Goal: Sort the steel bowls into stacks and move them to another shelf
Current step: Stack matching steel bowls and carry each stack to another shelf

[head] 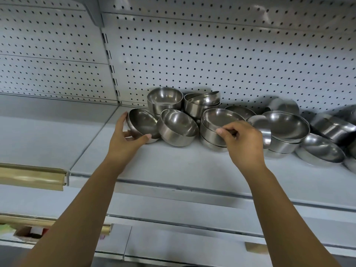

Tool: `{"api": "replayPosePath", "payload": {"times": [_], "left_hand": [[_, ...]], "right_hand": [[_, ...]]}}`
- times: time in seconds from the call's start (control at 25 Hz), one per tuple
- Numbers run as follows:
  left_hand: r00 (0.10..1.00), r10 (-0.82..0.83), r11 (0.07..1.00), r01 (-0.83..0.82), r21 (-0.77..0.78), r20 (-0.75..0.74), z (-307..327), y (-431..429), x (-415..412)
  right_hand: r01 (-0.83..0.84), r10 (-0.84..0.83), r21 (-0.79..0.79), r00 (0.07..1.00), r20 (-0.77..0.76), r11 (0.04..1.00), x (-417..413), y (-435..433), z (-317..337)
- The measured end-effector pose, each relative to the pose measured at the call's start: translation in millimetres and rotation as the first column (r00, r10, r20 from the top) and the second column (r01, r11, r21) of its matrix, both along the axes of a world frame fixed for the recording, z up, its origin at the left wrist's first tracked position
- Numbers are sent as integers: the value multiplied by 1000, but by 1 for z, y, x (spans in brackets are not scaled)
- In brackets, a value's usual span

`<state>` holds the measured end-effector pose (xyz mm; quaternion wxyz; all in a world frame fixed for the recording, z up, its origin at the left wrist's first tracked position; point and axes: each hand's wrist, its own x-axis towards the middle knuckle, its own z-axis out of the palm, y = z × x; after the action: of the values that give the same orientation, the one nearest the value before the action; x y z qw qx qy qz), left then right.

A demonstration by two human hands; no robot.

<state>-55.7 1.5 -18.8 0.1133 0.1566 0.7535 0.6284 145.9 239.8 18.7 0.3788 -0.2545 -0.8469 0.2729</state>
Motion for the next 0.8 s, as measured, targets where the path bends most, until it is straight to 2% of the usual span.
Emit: {"api": "replayPosePath", "payload": {"times": [0.32, 0.56, 0.64, 0.8], "left_hand": [[987, 158, 985, -155, 69, -39, -6, -15, 12], [946, 319, 929, -302, 212, -52, -3, -29, 35], [951, 303, 925, -278, 261, -63, -3, -37, 47], [982, 168, 950, -137, 281, -91, -7, -50, 76]], "right_hand": [[-32, 26, -79, 997, -77, 996, 3, -1, 2], [-78, 52, -137, 981, -184, 988, 3, -10, 8], [-113, 79, -151, 973, -216, 982, 6, -14, 10], [-179, 138, -135, 953, -271, 975, 16, -20, 10]]}}
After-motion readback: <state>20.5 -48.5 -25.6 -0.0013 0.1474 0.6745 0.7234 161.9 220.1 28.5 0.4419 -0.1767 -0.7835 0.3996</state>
